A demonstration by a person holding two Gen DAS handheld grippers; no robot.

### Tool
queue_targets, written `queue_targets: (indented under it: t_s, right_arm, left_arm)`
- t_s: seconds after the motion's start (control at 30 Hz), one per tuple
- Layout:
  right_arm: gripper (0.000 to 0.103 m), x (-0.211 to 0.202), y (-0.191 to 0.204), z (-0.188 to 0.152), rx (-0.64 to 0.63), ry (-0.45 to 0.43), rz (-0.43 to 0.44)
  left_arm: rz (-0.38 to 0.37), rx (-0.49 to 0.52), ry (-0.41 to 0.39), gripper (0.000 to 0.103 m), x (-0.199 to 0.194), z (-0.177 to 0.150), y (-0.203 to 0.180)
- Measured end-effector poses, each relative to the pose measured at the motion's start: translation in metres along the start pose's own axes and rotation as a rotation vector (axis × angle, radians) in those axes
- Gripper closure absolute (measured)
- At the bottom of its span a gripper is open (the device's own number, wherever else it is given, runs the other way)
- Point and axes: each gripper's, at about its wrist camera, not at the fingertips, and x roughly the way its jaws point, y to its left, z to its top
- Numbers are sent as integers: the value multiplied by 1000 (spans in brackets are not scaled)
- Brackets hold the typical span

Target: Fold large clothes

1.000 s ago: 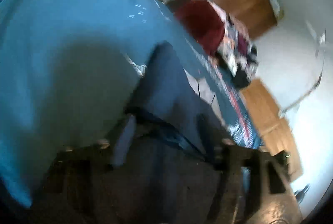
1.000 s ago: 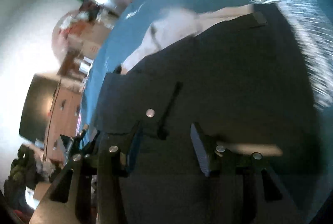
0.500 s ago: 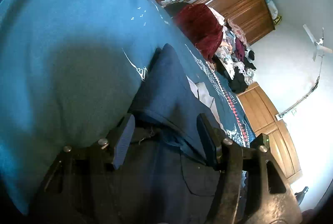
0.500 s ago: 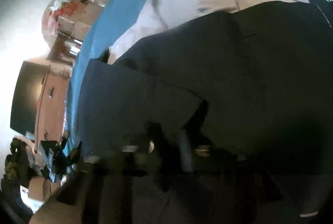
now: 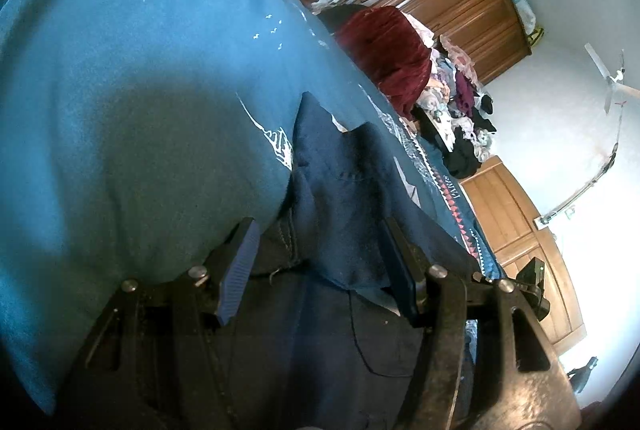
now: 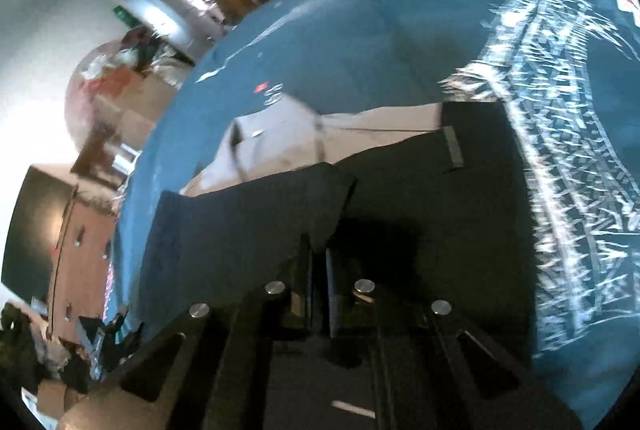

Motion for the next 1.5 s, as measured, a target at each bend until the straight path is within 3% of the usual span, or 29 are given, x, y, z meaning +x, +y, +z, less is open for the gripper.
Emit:
queue_targets:
  t_s: [0.2,0.4,0.47,0.5,0.57,0.67,0.87,1.0,1.07,1.17,1.27,1.37,1.43,1.47,1.5]
  right_arm:
    - [97,16,-34,-5,-1,42,-107]
    - [96,19,-41,-13,-37,66,-136]
    - [85,12,-32,-13,-88,70,-177]
    - [84,7,-26,-13,-109,51,-209]
    - [61,-13,-16,-12,-134,-28,-230]
    - [56,-19,-11,-11,-122,-47,-154]
    - [56,-5,-1,-15,-117,-27,-69]
    - [56,16,33,-3,-137,-39,-9]
    - [56,43,71,2,-167,-7,84]
    - [57,98,154,-5,-270,82,235]
    - [57,163,239,-22,-363,228,380]
    - [58,218,268,-24,-368,318,359]
    - [66,241,248,-15,-282,339,312]
    - [87,250,228,-7,-205,353,313]
    - [98,255,208,-1,-128,365,334]
  left_arm:
    - [33,13,12,43,3,2,-2]
    - [82,3,33,40,4,6,-6]
    - [113,-7,32,30,-4,13,-16]
    - [128,48,3,26,-11,17,-33]
    - [205,182,-27,19,-10,23,-61]
    - [295,286,16,20,20,37,-80]
    - [423,231,212,26,88,40,-35]
    - [471,339,190,15,95,22,-40]
    - [466,354,172,15,91,19,-41]
    - [396,293,124,19,74,25,-30]
    - [370,259,91,20,70,26,-30]
    - [369,256,97,19,72,27,-30]
    - [362,250,98,19,70,28,-29]
    - [361,250,98,19,71,27,-29]
    - [359,250,98,19,70,26,-28]
